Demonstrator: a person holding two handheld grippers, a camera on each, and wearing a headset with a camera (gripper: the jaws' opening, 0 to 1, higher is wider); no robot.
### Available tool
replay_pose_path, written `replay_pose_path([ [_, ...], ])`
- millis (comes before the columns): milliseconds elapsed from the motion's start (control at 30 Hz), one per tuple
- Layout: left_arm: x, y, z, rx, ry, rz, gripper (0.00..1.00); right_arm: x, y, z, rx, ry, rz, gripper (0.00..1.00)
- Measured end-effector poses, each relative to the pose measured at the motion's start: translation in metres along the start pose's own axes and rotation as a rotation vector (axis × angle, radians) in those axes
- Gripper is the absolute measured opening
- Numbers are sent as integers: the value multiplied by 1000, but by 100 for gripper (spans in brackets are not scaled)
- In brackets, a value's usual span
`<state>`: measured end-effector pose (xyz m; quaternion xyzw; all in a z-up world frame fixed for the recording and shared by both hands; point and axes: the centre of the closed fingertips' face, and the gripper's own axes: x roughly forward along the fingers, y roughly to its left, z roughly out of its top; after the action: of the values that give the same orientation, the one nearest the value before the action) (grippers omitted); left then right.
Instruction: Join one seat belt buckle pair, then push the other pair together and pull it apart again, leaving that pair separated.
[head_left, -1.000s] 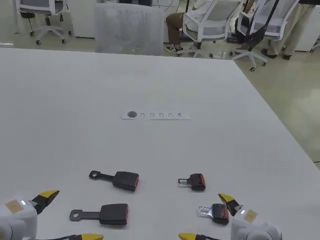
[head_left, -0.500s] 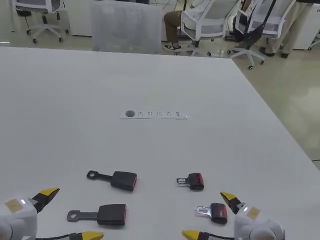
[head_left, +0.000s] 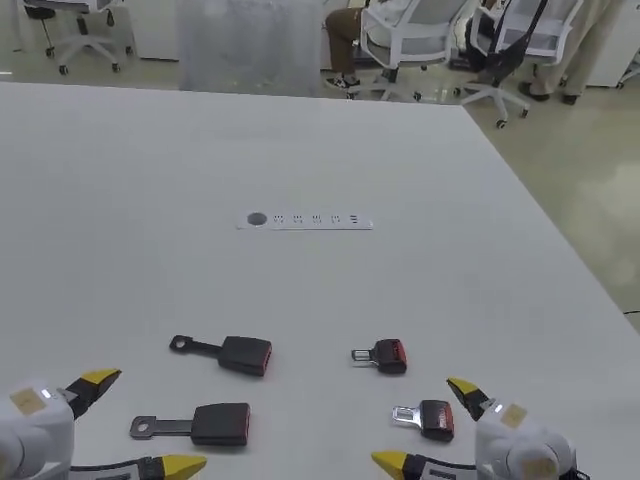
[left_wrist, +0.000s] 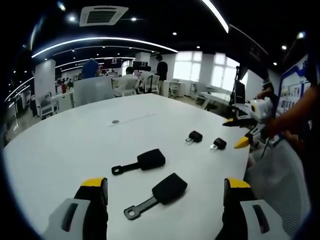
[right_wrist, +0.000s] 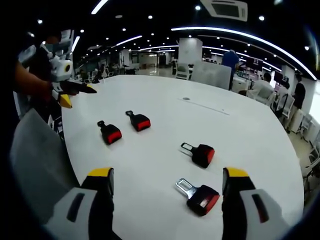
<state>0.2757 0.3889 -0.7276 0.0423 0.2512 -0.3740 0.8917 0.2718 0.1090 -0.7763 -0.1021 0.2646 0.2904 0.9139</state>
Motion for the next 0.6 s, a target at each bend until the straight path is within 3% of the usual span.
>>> replay_pose_path([
  [600, 14, 7, -6, -16, 31, -21, 98, 2, -19, -12, -2, 46, 21, 91],
])
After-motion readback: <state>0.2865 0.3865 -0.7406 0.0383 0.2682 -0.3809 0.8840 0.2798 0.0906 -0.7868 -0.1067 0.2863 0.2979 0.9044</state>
